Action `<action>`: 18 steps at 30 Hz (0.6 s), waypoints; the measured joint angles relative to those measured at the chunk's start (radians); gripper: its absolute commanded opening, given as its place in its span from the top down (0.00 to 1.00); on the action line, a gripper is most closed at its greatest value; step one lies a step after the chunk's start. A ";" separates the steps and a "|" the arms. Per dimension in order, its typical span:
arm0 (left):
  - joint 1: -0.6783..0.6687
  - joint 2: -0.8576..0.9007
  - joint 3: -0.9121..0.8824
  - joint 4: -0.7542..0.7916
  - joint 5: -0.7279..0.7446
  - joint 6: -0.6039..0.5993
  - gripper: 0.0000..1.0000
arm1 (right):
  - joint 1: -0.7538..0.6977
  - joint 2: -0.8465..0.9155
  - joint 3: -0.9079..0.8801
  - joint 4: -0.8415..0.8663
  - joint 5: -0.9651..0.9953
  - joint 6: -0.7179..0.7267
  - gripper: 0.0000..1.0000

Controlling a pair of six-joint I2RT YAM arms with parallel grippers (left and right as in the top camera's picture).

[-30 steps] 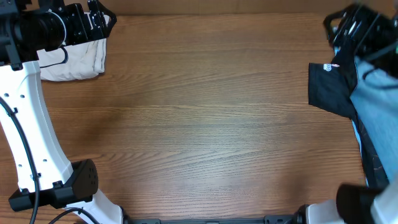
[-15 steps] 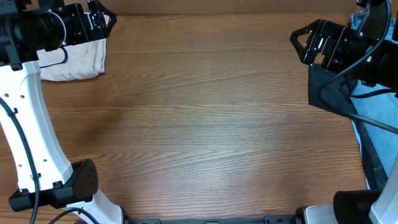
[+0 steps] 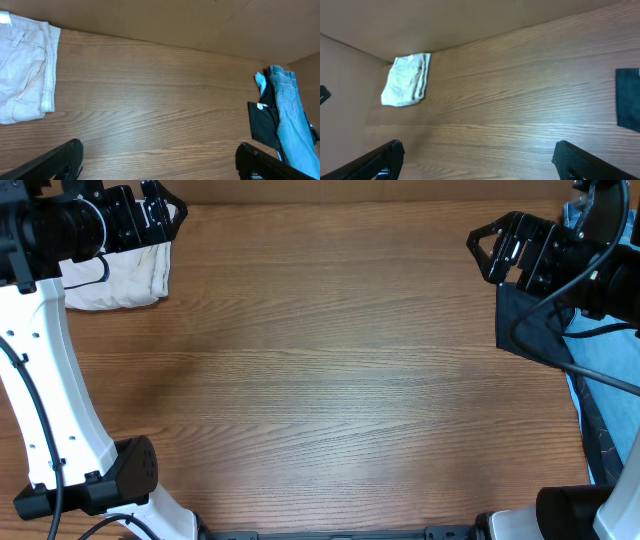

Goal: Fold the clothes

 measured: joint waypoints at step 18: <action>0.000 0.000 0.000 0.000 0.000 0.000 0.00 | 0.000 -0.248 -0.369 0.282 0.085 -0.127 0.00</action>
